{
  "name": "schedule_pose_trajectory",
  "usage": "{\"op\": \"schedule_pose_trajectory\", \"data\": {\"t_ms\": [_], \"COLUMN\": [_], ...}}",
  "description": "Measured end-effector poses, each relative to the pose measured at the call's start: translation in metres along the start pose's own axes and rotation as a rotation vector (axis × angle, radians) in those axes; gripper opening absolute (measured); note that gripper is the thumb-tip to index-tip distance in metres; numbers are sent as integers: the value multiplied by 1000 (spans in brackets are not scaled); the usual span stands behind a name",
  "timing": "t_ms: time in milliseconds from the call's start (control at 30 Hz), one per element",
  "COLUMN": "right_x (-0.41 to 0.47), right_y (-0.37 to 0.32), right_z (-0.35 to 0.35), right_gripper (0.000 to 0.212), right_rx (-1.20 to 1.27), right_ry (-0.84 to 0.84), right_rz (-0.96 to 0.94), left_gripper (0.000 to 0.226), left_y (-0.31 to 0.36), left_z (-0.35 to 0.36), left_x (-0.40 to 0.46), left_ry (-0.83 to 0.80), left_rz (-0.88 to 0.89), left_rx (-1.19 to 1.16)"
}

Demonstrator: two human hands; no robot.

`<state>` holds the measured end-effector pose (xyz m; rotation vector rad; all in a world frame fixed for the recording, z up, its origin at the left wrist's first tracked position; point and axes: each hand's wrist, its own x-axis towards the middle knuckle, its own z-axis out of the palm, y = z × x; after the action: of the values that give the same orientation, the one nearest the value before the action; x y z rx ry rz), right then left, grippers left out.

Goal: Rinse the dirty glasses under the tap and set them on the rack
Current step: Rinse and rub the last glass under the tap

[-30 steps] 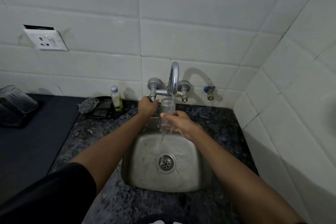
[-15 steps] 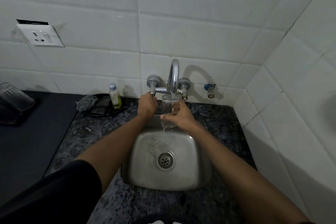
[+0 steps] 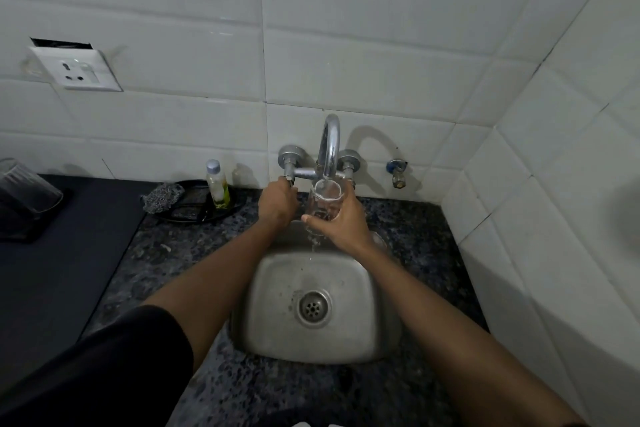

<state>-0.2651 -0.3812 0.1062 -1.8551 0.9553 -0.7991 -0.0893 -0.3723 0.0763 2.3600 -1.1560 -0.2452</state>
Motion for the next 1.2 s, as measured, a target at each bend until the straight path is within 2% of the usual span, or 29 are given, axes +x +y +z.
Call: {"op": "schedule_pose_trajectory", "data": {"t_ms": [167,367,600,733,867,1033,1200], "right_x": [-2,-3,-11,-20,-28,-35,-41], "right_y": [10,14,13,9,10,6,6], "right_z": [2,5,5,13,18,23,24], "right_gripper": [84,81,76,73,74,72,73], "right_rx": [-30,-46,-101,-97,-89,-67,-71], "right_ry": [-11,20,-32,26,8,75,56], "right_rz": [46,30,42,4,26,18,23], "left_gripper": [29,39,41,42,45,40,34], "left_y": [-2,-19,-35,-38,-42,-43,-45], "left_z": [-3,-1,-6,-12,-19,-27,-30], "left_x": [-5,-19,-43,-54,-62,-70,-78], "left_ry": [-11,-134,-199,-192,-182,-160,-158], "left_rz": [14,-7,58,39,53,77,95], "left_rx": [43,44,-45,-65,-85,-89,-79]}}
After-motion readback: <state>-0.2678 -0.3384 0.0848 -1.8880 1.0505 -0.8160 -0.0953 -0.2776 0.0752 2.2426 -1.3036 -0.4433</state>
